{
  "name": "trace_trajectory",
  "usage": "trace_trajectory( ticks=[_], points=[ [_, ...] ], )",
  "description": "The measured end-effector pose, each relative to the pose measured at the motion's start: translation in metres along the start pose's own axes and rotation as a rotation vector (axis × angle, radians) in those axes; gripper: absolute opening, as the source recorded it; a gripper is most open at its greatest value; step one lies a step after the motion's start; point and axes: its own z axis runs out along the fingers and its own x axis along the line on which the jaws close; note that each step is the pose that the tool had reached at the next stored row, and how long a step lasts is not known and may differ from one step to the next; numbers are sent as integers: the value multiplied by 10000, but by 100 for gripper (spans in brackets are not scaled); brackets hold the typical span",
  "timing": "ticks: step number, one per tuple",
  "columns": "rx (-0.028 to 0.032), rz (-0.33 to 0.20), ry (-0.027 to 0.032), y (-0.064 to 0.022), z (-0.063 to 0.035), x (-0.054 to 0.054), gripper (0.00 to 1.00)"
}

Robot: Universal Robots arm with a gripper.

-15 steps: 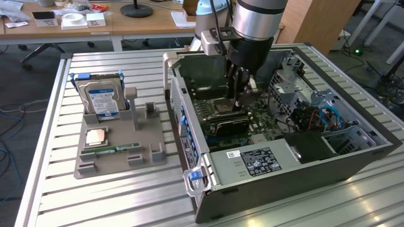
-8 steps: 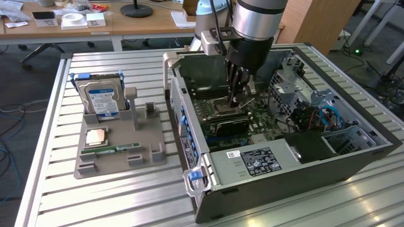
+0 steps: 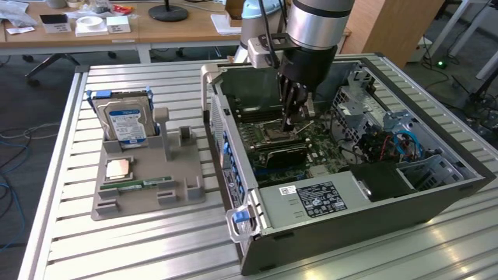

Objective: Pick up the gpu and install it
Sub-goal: 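Press down on the gpu until it lock into place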

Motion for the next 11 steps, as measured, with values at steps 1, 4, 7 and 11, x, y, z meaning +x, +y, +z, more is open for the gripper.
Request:
trace_trajectory(
  ticks=[1, 4, 7, 11],
  points=[
    [0, 0, 0, 0, 0, 0, 11],
    [-1, -1, 2, -1, -1, -2, 11],
    [-1, 1, -33, 1, 3, -20, 11],
    [-3, 1, -71, 3, 18, -59, 11]
  ],
)
